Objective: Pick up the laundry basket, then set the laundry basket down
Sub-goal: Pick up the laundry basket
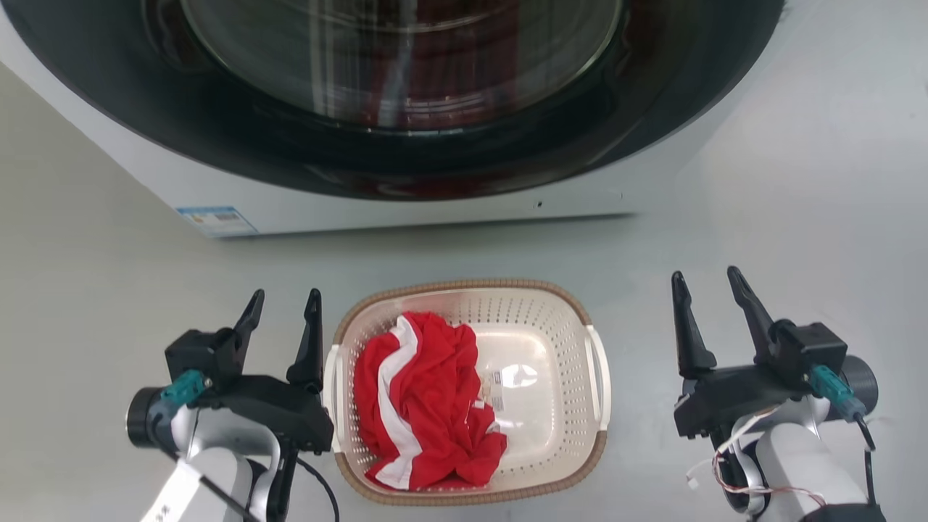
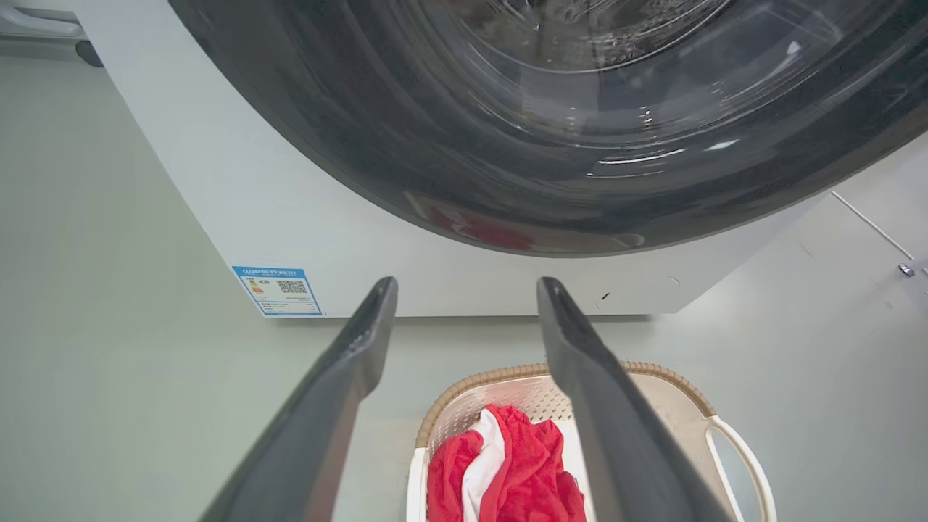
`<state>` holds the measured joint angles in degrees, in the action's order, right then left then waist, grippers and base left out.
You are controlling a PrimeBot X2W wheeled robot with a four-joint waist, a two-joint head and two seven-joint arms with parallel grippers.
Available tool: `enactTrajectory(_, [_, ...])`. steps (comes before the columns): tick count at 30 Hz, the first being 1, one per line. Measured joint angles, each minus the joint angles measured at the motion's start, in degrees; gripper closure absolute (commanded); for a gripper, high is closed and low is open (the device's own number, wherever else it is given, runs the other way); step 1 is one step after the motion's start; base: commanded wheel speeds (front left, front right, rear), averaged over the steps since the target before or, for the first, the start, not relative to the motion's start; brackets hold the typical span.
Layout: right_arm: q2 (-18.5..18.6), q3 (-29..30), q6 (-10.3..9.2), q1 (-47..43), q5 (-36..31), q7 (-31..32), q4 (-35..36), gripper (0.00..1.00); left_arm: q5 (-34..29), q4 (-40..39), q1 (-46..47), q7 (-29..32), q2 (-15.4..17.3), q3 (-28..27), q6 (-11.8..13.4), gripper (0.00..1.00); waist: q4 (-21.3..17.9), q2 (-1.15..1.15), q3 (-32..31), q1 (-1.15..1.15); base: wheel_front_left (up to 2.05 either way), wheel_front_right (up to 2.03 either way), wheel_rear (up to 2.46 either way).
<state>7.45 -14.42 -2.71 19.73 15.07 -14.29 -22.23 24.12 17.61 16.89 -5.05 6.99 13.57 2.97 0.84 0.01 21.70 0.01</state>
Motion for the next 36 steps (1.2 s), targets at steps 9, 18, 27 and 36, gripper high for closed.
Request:
enactTrajectory(9, [-1.2,-1.8,0.87,8.0,-0.9,0.7,-4.9,0.00,0.5,7.2,8.3,2.0,-0.1,0.3,-2.1,0.00,0.0,0.00,8.0,0.00,0.00,0.00,0.00])
enactTrajectory(18, [-1.8,-3.3,1.71,15.5,-1.3,1.7,-11.1,0.00,0.7,14.4,16.4,4.1,0.2,0.8,-5.1,0.00,-0.1,0.01,15.1,0.00,0.00,0.00,0.00])
enactTrajectory(27, [-2.8,-5.6,2.72,18.5,-1.5,2.1,-17.8,0.00,1.5,22.3,18.5,5.0,-0.1,1.6,-7.1,0.00,0.0,0.00,19.8,0.00,0.00,0.00,0.00])
enactTrajectory(36, [-3.2,-6.6,3.09,19.8,-1.3,2.6,-22.9,0.00,3.0,28.3,19.5,5.3,-0.4,2.2,-8.6,0.00,0.0,0.00,22.9,-0.01,0.00,0.00,0.00])
